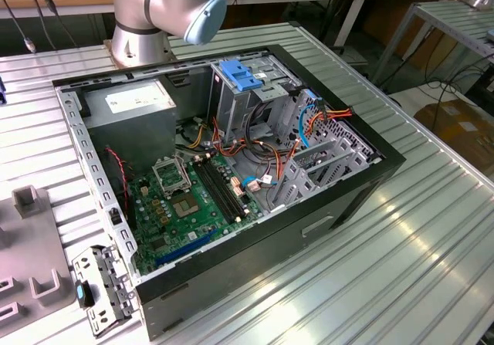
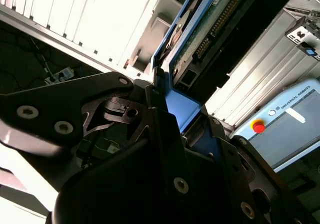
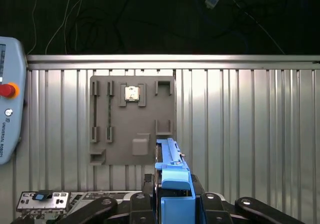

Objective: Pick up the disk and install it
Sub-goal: 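Pick up the disk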

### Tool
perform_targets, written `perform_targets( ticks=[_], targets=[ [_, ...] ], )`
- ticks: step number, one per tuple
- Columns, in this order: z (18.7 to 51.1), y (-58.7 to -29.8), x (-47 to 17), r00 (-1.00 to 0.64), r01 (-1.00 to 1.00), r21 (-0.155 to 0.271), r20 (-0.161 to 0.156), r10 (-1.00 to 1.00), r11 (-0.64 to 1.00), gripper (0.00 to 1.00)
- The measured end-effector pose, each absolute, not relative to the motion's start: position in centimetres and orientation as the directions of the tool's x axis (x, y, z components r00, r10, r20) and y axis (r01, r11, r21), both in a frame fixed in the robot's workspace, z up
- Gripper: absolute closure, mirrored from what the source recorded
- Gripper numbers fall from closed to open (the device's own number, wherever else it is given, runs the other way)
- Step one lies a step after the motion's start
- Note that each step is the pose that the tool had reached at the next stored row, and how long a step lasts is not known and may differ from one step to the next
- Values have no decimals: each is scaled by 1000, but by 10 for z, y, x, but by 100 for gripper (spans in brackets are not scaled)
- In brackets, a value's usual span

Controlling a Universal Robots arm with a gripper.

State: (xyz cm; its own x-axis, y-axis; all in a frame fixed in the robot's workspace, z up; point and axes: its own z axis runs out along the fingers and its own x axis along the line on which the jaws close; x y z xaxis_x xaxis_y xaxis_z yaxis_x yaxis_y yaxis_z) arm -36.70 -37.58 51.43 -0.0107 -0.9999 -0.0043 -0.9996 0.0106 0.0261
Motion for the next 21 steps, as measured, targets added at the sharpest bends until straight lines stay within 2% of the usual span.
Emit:
perform_targets(
  ticks=[21],
  targets=[
    [514, -376, -350, -11, -1000, 26, -4, -1000, 11, 63]
  ],
)
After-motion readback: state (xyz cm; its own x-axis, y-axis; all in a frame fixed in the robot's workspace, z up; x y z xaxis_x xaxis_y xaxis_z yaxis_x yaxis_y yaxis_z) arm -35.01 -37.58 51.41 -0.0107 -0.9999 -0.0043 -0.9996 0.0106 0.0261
